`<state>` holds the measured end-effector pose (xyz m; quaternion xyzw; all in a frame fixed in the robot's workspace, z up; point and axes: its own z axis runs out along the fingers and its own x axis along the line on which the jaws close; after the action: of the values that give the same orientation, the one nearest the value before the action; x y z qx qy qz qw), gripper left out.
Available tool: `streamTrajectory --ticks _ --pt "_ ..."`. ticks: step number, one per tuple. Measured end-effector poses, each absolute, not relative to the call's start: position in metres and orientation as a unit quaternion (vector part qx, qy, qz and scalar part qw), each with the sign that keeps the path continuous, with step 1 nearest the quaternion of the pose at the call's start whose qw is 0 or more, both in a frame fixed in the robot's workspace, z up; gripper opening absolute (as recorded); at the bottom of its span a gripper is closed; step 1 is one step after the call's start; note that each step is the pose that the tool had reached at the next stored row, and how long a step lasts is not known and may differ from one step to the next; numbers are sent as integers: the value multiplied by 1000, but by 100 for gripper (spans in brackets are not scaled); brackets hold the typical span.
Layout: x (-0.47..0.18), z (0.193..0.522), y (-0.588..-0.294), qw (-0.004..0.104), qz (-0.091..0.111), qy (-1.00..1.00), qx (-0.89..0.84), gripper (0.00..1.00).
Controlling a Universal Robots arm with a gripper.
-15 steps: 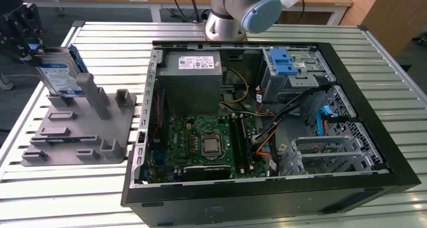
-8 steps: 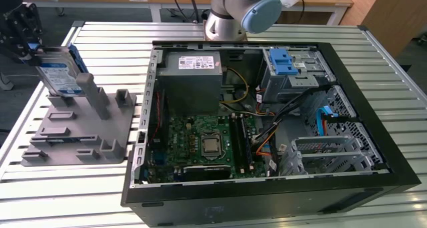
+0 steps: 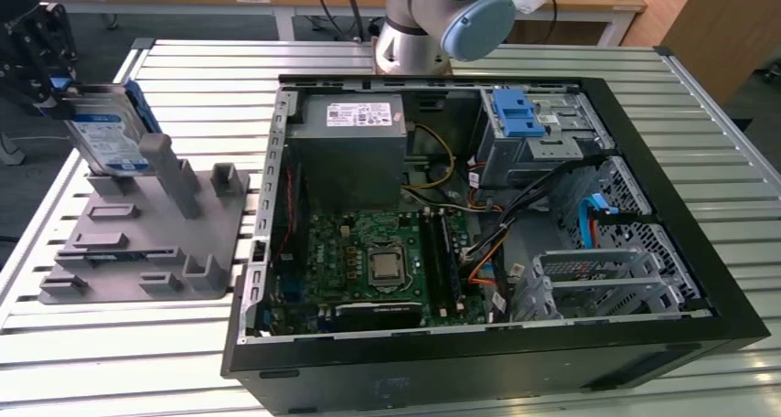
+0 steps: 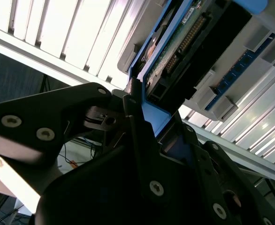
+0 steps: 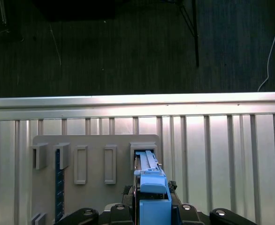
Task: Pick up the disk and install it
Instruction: 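Pick up the disk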
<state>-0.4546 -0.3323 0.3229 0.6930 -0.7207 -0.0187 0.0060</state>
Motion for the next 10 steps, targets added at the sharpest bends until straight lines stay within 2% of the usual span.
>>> streamTrajectory --ticks 10 --pt "-455 330 -332 6 -19 -721 693 36"
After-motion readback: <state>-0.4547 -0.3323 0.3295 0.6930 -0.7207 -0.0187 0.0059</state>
